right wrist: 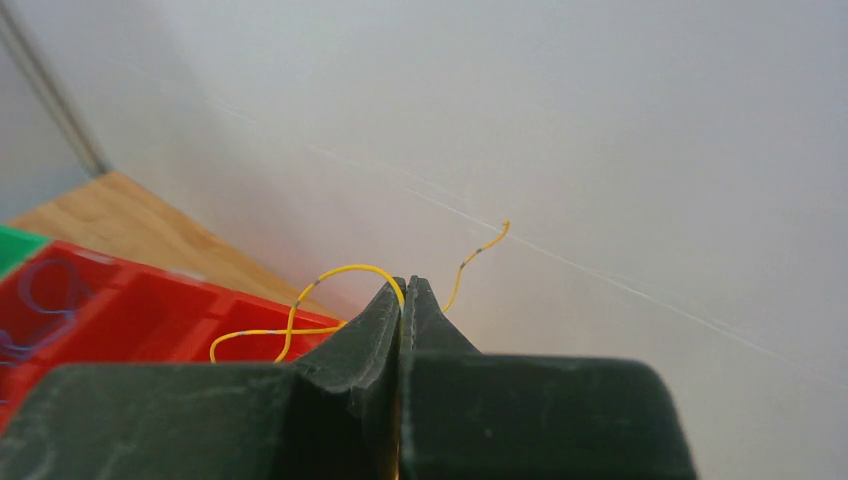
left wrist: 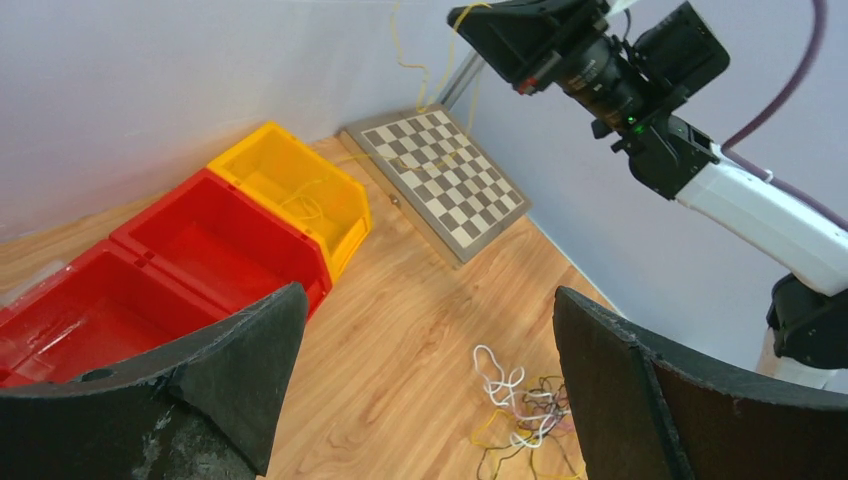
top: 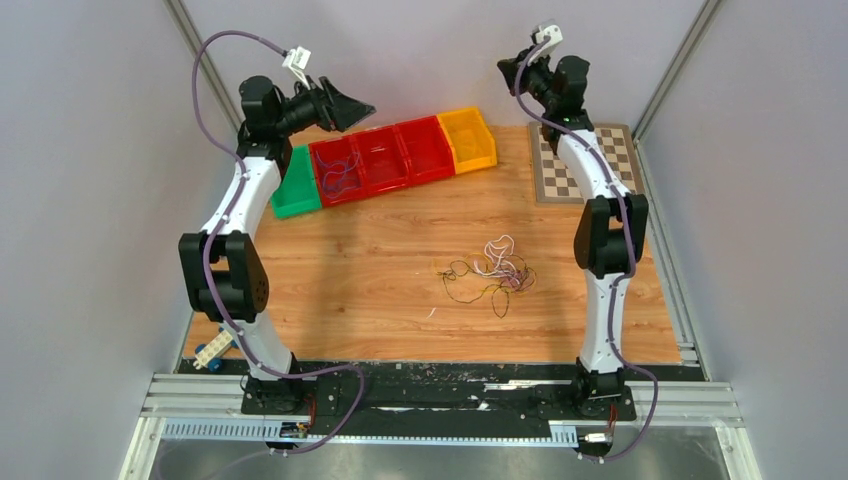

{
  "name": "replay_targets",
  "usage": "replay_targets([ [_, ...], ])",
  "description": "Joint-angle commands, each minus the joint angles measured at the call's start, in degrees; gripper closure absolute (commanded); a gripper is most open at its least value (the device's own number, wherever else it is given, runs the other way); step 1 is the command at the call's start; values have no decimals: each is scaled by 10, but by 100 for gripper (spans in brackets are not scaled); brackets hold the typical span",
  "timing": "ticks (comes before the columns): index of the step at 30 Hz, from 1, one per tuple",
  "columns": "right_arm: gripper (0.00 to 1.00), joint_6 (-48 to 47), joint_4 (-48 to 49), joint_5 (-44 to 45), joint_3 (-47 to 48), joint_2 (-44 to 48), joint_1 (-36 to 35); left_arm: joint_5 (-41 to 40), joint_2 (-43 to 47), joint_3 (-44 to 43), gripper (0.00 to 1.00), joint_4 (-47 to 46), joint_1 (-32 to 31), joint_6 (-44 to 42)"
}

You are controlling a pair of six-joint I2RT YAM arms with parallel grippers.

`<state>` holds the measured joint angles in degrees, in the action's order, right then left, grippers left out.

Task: Untangle the cables

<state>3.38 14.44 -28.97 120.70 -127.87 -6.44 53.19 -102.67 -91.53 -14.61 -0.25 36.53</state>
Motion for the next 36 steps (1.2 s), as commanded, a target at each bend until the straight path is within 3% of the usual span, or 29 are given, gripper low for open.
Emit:
replay_targets([
  [1, 100, -136, 44, 89, 53, -39, -21, -29, 26, 18, 0, 25, -1, -59],
  [9, 100, -237, 59, 146, 72, -112, -57, -51, 26, 19, 0, 45, 14, -82],
  [19, 100, -200, 14, 163, 71, -176, -76, -62, 22, 15, 0, 60, 22, -87],
  [26, 100, -224, 2, 172, 53, -201, -77, -65, 23, 18, 0, 75, 26, -94],
  [29, 91, -228, -6, 172, 52, -197, -77, -66, 24, 20, 0, 80, 27, -99],
  [32, 89, -236, -7, 179, 45, -184, -76, -67, 23, 22, 0, 83, 26, -100],
  [33, 84, -239, -7, 182, 41, -177, -76, -66, 23, 22, 0, 82, 27, -99],
  [34, 69, -242, -8, 182, 37, -171, -75, -66, 22, 23, 0, 83, 26, -98],
  [36, 51, -248, -12, 177, 23, -157, -73, -66, 20, 23, 0, 81, 27, -97],
])
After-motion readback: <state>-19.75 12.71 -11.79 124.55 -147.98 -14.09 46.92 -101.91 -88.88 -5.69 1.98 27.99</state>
